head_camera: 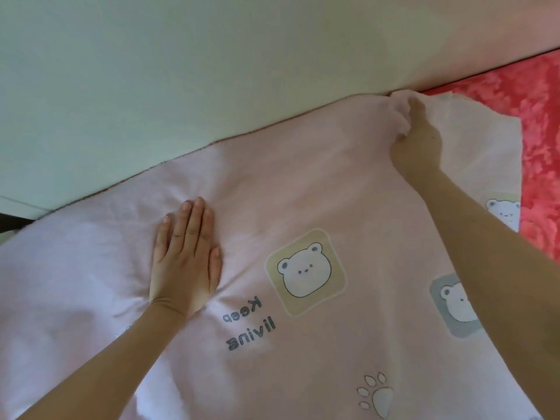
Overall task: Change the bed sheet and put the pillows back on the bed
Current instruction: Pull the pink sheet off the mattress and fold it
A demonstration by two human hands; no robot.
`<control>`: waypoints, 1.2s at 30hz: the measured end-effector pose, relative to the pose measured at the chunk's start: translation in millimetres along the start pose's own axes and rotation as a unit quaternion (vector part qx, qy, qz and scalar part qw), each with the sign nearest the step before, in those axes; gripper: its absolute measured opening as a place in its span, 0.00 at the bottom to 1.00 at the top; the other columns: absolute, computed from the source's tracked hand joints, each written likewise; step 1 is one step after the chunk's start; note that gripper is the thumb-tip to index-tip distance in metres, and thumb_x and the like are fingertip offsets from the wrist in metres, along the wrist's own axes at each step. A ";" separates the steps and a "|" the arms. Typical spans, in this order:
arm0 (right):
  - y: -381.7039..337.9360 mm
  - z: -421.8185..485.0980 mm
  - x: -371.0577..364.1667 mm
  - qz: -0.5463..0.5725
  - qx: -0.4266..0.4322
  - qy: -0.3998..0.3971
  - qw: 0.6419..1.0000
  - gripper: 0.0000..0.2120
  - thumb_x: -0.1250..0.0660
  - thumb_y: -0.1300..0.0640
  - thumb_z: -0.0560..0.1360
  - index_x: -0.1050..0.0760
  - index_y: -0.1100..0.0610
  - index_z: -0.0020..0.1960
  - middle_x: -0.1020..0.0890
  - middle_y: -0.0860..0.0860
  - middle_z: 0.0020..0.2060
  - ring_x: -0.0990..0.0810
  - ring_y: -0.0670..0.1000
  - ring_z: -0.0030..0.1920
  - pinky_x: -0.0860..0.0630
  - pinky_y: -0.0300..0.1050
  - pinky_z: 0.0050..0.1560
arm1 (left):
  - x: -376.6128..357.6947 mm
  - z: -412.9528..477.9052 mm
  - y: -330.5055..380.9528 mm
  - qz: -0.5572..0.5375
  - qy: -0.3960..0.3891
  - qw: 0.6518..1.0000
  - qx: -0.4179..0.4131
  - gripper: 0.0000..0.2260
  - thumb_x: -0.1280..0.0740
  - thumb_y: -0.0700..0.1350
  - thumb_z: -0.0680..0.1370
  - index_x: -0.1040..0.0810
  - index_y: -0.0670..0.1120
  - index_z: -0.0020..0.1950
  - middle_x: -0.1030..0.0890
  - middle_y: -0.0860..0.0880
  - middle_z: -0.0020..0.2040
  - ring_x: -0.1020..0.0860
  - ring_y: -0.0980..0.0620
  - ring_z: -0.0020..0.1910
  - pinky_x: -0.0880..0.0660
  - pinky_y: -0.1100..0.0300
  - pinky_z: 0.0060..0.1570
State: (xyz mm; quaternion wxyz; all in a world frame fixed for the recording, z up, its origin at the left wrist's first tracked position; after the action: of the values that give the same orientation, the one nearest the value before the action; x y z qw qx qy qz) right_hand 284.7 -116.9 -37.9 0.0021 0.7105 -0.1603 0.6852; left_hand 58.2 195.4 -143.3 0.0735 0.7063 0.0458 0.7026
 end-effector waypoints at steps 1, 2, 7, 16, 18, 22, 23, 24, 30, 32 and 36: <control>10.7 -20.9 8.3 0.008 0.009 0.007 1.000 0.28 0.43 0.66 0.75 0.40 0.57 0.74 0.26 0.60 0.65 0.28 0.62 0.64 0.33 0.50 0.63 | 6.7 -0.7 -0.3 -0.013 0.004 1.000 0.007 0.26 0.51 0.49 0.80 0.42 0.36 0.75 0.41 0.40 0.75 0.45 0.43 0.76 0.49 0.44 0.74; 22.0 -22.7 13.7 0.008 0.010 -0.010 1.000 0.27 0.42 0.67 0.75 0.39 0.57 0.74 0.26 0.60 0.65 0.28 0.62 0.64 0.34 0.50 0.63 | 16.6 0.7 1.7 -0.031 0.021 0.999 0.013 0.25 0.49 0.48 0.79 0.37 0.36 0.73 0.36 0.38 0.73 0.40 0.41 0.74 0.45 0.43 0.72; 103.3 -27.5 36.0 0.023 -0.079 -0.024 0.996 0.23 0.39 0.64 0.76 0.35 0.60 0.71 0.24 0.62 0.60 0.26 0.62 0.61 0.31 0.53 0.61 | 56.8 51.7 99.6 -0.141 0.095 0.978 -0.123 0.20 0.46 0.44 0.78 0.25 0.36 0.64 0.27 0.37 0.66 0.29 0.35 0.66 0.39 0.43 0.69; 190.5 -10.5 55.7 0.016 -0.113 -0.014 0.993 0.21 0.39 0.60 0.79 0.36 0.60 0.71 0.23 0.62 0.58 0.24 0.61 0.58 0.30 0.52 0.56 | -3.6 189.5 260.1 -0.106 -0.007 0.986 -0.128 0.27 0.54 0.50 0.78 0.38 0.38 0.74 0.33 0.37 0.71 0.36 0.37 0.71 0.44 0.44 0.71; 211.0 3.9 53.7 -0.003 -0.097 -0.009 0.995 0.22 0.39 0.59 0.79 0.36 0.59 0.72 0.24 0.61 0.61 0.25 0.61 0.59 0.30 0.51 0.56 | -22.6 201.4 266.4 -0.070 0.002 0.990 -0.122 0.27 0.55 0.51 0.79 0.43 0.41 0.76 0.36 0.37 0.73 0.39 0.37 0.72 0.48 0.43 0.73; 239.1 38.0 40.8 -0.056 -0.035 0.004 0.998 0.21 0.39 0.58 0.80 0.37 0.59 0.72 0.28 0.60 0.65 0.27 0.61 0.61 0.30 0.53 0.55 | -51.9 208.5 268.2 -0.023 0.040 0.992 -0.117 0.27 0.53 0.53 0.79 0.46 0.45 0.77 0.41 0.38 0.75 0.43 0.38 0.74 0.54 0.42 0.73; 245.8 47.6 39.3 -0.069 -0.038 0.013 0.997 0.22 0.39 0.57 0.79 0.37 0.59 0.72 0.29 0.61 0.65 0.28 0.62 0.62 0.30 0.54 0.56 | -56.0 209.1 268.8 -0.018 0.044 0.992 -0.116 0.27 0.52 0.53 0.79 0.47 0.46 0.77 0.42 0.39 0.76 0.44 0.38 0.75 0.54 0.43 0.73; 253.8 57.7 38.3 -0.076 -0.049 0.023 0.996 0.23 0.39 0.56 0.79 0.38 0.59 0.72 0.29 0.61 0.65 0.29 0.63 0.63 0.31 0.55 0.57 | -58.7 209.6 269.5 -0.014 0.044 0.992 -0.114 0.27 0.52 0.54 0.79 0.48 0.46 0.77 0.43 0.39 0.76 0.45 0.38 0.75 0.56 0.43 0.73; 310.5 109.4 41.7 -0.021 -0.234 0.002 0.972 0.31 0.38 0.49 0.78 0.43 0.66 0.73 0.31 0.63 0.66 0.30 0.64 0.65 0.33 0.56 0.62 | -59.3 214.0 270.5 -0.010 0.028 0.995 -0.100 0.28 0.51 0.55 0.79 0.48 0.47 0.77 0.45 0.40 0.77 0.48 0.40 0.76 0.59 0.45 0.72; 325.6 121.5 36.6 0.069 -0.295 -0.016 0.953 0.27 0.34 0.47 0.77 0.35 0.65 0.67 0.24 0.60 0.57 0.22 0.61 0.53 0.26 0.54 0.51 | -59.4 215.0 270.5 -0.010 0.030 0.994 -0.102 0.27 0.50 0.55 0.78 0.46 0.47 0.77 0.44 0.40 0.76 0.48 0.40 0.75 0.59 0.45 0.72; 333.7 141.0 33.9 0.208 -0.360 -0.050 0.908 0.14 0.26 0.55 0.71 0.31 0.58 0.38 0.22 0.60 0.49 0.28 0.50 0.31 0.30 0.42 0.26 | -59.1 216.5 271.4 -0.013 0.037 0.993 -0.108 0.27 0.49 0.54 0.78 0.43 0.47 0.76 0.43 0.39 0.76 0.48 0.40 0.75 0.57 0.44 0.72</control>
State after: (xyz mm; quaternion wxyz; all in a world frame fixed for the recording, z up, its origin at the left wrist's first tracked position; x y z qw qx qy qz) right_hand 345.3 -472.5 -85.7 0.1075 0.6450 -0.5404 0.5295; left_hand 263.6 -90.4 -156.4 0.1569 0.6670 -0.0190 0.7281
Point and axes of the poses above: each hand's wrist, its own z-axis towards the middle knuckle, its own x-axis out of the back of the hand, y = z × x, the point moved 6 cm from there along z, towards the middle knuckle
